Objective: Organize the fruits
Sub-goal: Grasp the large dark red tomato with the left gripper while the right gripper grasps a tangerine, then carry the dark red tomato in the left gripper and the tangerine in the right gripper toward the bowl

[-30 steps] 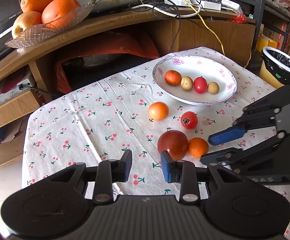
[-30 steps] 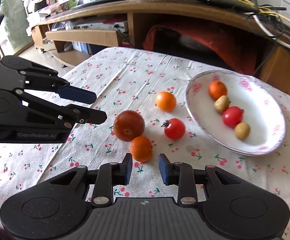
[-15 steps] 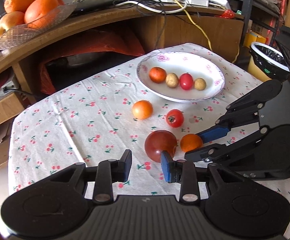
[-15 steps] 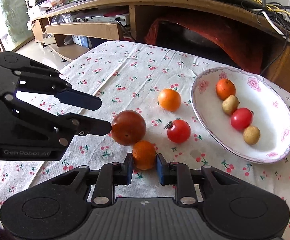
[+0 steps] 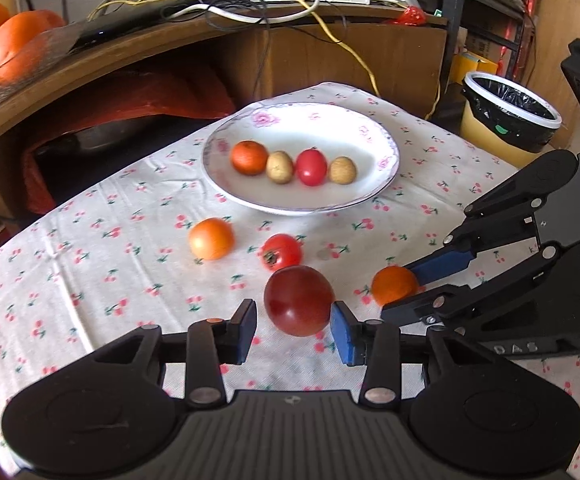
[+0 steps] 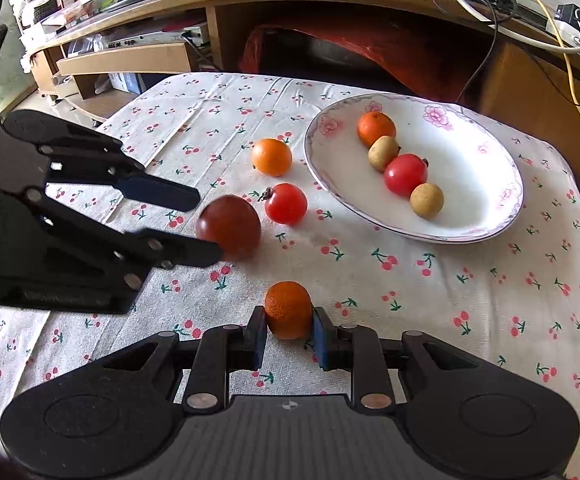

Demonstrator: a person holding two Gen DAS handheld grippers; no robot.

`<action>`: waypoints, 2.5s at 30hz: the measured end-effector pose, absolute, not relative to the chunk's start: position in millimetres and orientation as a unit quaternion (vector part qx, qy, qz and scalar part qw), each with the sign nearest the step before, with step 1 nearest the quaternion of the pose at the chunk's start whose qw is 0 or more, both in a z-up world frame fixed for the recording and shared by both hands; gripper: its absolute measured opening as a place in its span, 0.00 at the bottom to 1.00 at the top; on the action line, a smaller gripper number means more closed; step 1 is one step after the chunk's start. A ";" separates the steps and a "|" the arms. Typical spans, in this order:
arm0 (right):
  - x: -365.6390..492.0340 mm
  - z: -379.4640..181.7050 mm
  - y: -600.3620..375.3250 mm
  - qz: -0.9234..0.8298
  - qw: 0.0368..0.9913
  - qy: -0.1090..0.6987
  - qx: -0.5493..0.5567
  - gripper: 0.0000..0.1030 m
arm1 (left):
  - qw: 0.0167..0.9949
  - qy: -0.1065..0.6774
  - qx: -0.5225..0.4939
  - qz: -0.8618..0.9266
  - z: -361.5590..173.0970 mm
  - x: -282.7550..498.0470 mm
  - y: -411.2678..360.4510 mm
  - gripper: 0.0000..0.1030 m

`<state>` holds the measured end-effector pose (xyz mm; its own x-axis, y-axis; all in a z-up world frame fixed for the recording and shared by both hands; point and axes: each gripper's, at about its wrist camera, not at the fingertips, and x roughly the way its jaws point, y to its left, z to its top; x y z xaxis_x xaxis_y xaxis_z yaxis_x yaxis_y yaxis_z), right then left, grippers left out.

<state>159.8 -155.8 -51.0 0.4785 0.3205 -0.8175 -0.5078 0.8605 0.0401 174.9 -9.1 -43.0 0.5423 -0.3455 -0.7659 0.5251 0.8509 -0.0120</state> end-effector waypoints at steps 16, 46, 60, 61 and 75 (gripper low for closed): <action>170.6 -49.2 -186.3 0.209 0.863 0.452 -0.089 0.19 | 0.872 0.404 0.105 -0.256 -59.2 190.3 -43.2 0.49; 179.8 -38.3 -209.9 0.178 0.877 0.440 -0.076 0.18 | 0.895 0.383 0.102 -0.204 -48.7 185.6 -55.3 0.47; 205.0 -17.6 -205.7 0.161 0.900 0.400 -0.058 0.18 | 0.913 0.350 0.095 -0.184 -22.0 220.7 -59.0 0.47; 207.5 -17.6 -205.9 0.159 0.901 0.399 -0.058 0.18 | 0.913 0.350 0.098 -0.184 -22.7 222.4 -59.7 0.47; 235.7 -29.7 -205.1 0.143 0.901 0.404 -0.067 0.19 | 0.907 0.360 0.125 -0.182 -32.7 244.9 -72.8 0.47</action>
